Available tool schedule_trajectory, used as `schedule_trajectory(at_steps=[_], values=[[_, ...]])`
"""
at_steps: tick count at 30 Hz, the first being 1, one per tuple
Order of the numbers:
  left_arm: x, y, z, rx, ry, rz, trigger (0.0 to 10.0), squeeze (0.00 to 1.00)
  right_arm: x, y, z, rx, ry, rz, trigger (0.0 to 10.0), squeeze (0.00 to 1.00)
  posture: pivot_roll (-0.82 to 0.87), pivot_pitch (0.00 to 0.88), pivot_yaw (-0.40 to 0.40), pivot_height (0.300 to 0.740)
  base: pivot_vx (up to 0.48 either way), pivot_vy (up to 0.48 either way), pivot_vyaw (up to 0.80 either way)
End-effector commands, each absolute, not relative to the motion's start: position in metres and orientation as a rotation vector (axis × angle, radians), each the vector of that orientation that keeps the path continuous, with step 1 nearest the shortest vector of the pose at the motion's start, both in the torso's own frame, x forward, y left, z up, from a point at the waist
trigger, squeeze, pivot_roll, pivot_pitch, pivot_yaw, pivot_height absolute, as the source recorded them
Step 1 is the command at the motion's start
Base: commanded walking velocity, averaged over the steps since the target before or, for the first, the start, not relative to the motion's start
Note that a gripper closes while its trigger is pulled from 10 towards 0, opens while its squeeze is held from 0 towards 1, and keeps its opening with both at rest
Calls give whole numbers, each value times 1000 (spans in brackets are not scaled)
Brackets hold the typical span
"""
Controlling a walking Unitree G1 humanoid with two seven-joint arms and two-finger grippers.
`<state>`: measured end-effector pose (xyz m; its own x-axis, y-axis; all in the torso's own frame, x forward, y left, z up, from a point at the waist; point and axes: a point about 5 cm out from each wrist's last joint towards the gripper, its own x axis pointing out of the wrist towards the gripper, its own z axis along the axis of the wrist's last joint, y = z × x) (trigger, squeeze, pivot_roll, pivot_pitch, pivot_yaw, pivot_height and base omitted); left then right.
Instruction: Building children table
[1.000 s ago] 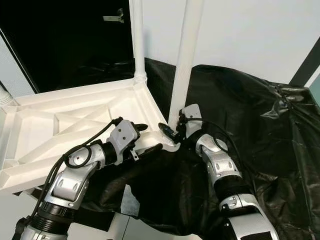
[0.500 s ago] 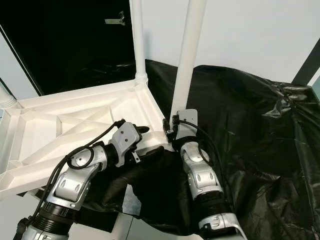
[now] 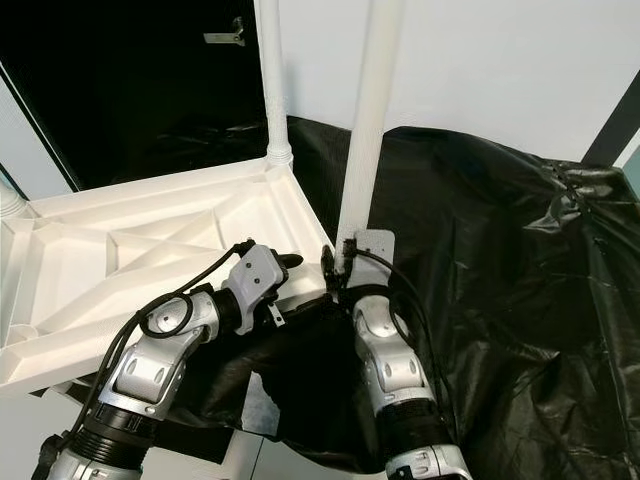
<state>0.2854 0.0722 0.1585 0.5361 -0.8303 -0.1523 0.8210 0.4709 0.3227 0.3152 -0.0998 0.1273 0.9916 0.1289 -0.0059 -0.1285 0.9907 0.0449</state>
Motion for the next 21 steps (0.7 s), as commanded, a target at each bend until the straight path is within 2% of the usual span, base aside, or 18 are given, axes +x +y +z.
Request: schedule_trajectory(at_steps=[1,8,9,13,17,21], values=[[287,73,156,374,-30,-960,10000,0,314,-101,134,64,-19,167,10000,1000,12,0,-33,740,0,0,0],[288,76,157,377,-26,-956,10000,0,306,-121,142,61,-78,385,10000,1000,14,0,-25,740,0,0,0],[288,76,157,379,-26,-955,10000,0,307,-126,142,36,-87,429,10000,0,14,0,-25,740,0,0,0],[288,79,158,381,-24,-953,10000,0,316,-135,139,-58,-86,512,10000,0,15,0,-10,740,0,0,0],[288,80,159,401,-23,-957,10000,0,331,-132,141,-80,-54,630,10000,0,32,0,-12,740,0,0,0],[288,81,160,400,-24,-949,10000,0,339,-129,142,-127,-44,671,10000,0,44,0,-18,740,0,0,0]])
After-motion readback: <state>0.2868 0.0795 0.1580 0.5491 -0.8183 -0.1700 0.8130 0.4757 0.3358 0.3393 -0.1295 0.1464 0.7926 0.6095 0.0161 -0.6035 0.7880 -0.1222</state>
